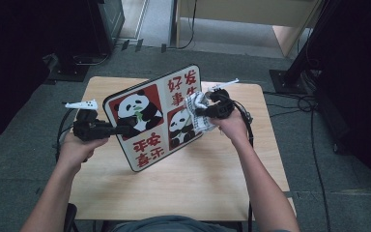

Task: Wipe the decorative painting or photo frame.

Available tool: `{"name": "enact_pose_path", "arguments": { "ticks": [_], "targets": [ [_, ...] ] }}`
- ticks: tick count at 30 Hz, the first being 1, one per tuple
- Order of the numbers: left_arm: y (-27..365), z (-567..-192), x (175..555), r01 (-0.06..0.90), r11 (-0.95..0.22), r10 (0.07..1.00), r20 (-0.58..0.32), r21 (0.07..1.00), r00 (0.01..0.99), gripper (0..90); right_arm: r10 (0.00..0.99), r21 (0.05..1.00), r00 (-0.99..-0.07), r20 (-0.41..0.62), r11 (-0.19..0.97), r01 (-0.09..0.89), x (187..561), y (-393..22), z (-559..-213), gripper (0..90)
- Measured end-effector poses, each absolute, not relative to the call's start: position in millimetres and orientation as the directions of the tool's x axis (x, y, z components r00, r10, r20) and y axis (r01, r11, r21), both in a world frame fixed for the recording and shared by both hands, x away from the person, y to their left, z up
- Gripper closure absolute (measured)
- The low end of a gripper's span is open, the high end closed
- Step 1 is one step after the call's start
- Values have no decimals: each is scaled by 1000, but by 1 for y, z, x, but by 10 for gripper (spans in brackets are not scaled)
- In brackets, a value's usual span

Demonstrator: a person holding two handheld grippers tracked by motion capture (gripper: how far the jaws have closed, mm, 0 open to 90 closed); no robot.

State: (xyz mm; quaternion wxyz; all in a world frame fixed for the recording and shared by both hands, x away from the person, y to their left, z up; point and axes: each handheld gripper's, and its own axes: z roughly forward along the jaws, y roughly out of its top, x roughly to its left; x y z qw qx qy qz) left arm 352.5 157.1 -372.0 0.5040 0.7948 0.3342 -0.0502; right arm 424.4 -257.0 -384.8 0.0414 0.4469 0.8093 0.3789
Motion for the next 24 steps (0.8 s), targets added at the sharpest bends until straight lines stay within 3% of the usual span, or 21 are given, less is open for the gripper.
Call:
{"name": "enact_pose_path", "arguments": {
  "ticks": [24],
  "targets": [
    [157, -372, 352, 578, -273, 477, -414, 769, 776, 785, 759, 604, -586, 285, 333, 724, 415, -264, -434, 820]
  ]
}}
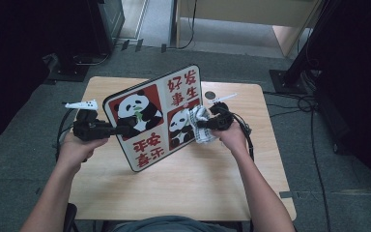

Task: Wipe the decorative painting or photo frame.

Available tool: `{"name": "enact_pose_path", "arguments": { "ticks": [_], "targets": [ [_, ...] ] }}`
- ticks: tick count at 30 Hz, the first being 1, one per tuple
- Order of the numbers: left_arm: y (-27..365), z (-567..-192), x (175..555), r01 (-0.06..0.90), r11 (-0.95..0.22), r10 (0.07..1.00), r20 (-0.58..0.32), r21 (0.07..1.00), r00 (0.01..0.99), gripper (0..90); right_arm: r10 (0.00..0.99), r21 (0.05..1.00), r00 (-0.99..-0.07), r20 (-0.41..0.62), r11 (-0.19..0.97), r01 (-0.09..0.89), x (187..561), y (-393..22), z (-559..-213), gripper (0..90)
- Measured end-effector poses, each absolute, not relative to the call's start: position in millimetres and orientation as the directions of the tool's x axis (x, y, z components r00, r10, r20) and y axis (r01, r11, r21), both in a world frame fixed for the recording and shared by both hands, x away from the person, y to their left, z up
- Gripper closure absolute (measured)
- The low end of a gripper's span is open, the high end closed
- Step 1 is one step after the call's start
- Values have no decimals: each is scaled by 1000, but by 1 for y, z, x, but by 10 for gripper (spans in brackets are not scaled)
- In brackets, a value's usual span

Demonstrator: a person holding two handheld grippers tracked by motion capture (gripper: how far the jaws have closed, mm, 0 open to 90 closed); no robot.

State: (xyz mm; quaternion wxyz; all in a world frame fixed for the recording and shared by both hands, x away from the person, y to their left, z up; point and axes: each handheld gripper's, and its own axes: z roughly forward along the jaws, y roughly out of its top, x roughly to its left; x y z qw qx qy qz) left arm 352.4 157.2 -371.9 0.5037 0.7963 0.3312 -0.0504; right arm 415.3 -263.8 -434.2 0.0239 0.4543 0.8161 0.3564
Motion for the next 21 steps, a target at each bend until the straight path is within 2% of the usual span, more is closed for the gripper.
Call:
{"name": "enact_pose_path", "arguments": {
  "ticks": [11, 21],
  "targets": [
    [157, -372, 352, 578, -274, 481, -411, 768, 774, 786, 755, 584, -585, 296, 341, 736, 412, -266, -453, 820],
    [157, -372, 352, 579, -272, 482, -412, 769, 773, 785, 766, 531, -548, 337, 326, 782, 405, -270, -475, 820]
  ]
}}
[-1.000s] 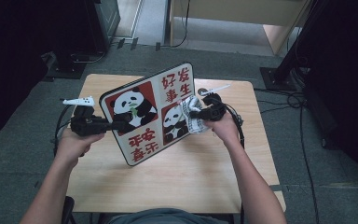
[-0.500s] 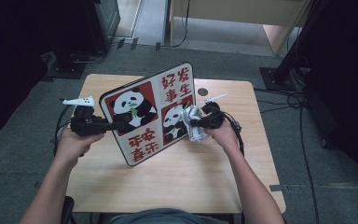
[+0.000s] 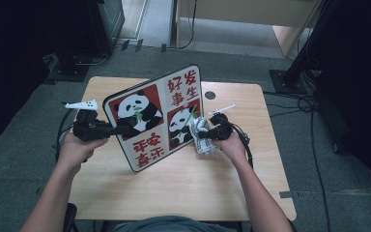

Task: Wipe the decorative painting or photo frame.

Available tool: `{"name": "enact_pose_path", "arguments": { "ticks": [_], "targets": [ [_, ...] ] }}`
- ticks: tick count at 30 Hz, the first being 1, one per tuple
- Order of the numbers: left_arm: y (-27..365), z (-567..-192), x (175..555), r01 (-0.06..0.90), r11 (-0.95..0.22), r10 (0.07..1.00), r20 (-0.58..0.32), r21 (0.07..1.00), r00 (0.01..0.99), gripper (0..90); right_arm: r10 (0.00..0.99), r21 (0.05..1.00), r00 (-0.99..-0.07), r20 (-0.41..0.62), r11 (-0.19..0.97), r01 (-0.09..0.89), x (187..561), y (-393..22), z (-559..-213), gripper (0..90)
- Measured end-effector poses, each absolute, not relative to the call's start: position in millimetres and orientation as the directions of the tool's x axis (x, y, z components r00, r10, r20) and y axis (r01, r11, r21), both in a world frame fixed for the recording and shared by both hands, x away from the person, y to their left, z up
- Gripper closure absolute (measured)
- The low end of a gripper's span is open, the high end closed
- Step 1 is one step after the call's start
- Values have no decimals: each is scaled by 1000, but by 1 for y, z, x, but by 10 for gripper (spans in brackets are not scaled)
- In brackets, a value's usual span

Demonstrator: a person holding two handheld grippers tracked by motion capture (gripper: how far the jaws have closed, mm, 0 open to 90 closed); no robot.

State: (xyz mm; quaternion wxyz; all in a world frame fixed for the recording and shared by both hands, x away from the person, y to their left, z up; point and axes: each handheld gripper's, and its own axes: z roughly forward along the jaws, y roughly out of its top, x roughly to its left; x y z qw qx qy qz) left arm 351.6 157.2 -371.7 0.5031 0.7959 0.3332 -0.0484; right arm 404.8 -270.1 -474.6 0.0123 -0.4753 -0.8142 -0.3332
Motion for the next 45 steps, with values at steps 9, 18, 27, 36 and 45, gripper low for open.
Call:
{"name": "enact_pose_path", "arguments": {
  "ticks": [9, 18, 27, 36, 45],
  "targets": [
    [157, -371, 351, 588, -269, 489, -418, 763, 766, 780, 765, 526, -549, 336, 332, 783, 399, -273, -477, 820],
    [157, -371, 352, 593, -269, 491, -422, 759, 762, 777, 755, 565, -567, 330, 323, 759, 392, -272, -454, 821],
    [157, -372, 351, 594, -260, 492, -425, 761, 760, 778, 750, 590, -589, 303, 338, 733, 392, -270, -410, 822],
    [158, -372, 352, 600, -258, 490, -433, 757, 757, 775, 736, 625, -617, 279, 349, 698, 397, -262, -357, 822],
    [158, -373, 353, 598, -257, 485, -434, 760, 760, 775, 715, 664, -652, 251, 363, 654, 404, -252, -303, 821]
  ]
}}
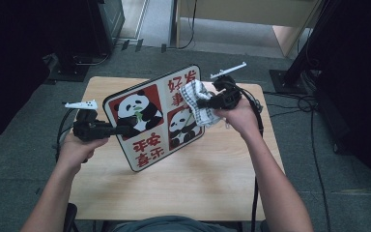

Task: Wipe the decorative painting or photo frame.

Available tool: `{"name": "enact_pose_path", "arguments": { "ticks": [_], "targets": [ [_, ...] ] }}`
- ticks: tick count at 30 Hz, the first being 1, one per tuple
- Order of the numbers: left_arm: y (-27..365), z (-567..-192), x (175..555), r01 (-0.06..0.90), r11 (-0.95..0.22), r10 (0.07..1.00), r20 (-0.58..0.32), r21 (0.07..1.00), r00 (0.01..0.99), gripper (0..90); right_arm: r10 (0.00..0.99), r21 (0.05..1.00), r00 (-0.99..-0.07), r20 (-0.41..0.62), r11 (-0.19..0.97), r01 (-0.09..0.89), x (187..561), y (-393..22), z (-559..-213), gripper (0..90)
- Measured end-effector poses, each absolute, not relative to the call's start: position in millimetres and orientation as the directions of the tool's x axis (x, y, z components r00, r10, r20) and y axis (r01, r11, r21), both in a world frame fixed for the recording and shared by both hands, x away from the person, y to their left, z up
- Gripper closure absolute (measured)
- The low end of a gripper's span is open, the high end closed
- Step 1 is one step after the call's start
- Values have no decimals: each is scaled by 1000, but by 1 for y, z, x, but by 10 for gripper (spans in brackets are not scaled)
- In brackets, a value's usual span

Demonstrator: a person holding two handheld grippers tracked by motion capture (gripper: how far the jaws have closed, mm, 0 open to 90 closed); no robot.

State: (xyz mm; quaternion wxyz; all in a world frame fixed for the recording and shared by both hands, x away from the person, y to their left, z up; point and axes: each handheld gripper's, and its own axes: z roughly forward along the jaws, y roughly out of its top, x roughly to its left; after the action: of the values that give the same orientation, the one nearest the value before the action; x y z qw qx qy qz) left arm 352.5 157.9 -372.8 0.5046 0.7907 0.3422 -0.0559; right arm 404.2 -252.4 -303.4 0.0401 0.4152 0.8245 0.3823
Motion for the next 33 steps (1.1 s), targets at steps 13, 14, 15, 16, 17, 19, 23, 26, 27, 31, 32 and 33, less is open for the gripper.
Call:
{"name": "enact_pose_path", "arguments": {
  "ticks": [13, 14, 15, 16, 17, 19, 23, 26, 27, 31, 32, 33],
  "targets": [
    [158, -373, 352, 599, -258, 480, -438, 758, 760, 774, 701, 717, -691, 176, 390, 578, 419, -225, -245, 820],
    [158, -373, 352, 599, -259, 477, -439, 757, 761, 773, 699, 720, -694, 171, 392, 572, 421, -222, -241, 820],
    [158, -373, 352, 599, -259, 478, -439, 757, 761, 773, 696, 724, -698, 168, 394, 567, 424, -220, -238, 821],
    [158, -373, 352, 600, -257, 476, -441, 757, 761, 772, 692, 727, -703, 165, 396, 561, 426, -217, -234, 820],
    [158, -373, 353, 600, -258, 475, -442, 757, 761, 772, 693, 727, -703, 159, 400, 558, 428, -212, -230, 820],
    [158, -373, 353, 601, -257, 475, -443, 757, 761, 772, 689, 728, -709, 150, 408, 551, 432, -206, -226, 820],
    [158, -373, 353, 599, -257, 475, -441, 758, 761, 772, 686, 722, -712, 152, 415, 554, 439, -194, -222, 820],
    [159, -374, 353, 598, -257, 472, -441, 759, 763, 773, 680, 710, -717, 154, 428, 559, 443, -187, -227, 820],
    [159, -374, 353, 597, -259, 471, -441, 759, 764, 773, 676, 706, -720, 154, 434, 559, 444, -185, -228, 820],
    [159, -374, 354, 597, -258, 469, -442, 759, 765, 774, 669, 704, -727, 153, 443, 555, 445, -182, -229, 821],
    [159, -374, 354, 596, -261, 468, -440, 760, 766, 773, 669, 700, -728, 151, 447, 557, 444, -181, -230, 821],
    [159, -374, 353, 595, -261, 468, -440, 760, 767, 773, 669, 694, -728, 153, 451, 561, 444, -181, -231, 821]
  ]
}}
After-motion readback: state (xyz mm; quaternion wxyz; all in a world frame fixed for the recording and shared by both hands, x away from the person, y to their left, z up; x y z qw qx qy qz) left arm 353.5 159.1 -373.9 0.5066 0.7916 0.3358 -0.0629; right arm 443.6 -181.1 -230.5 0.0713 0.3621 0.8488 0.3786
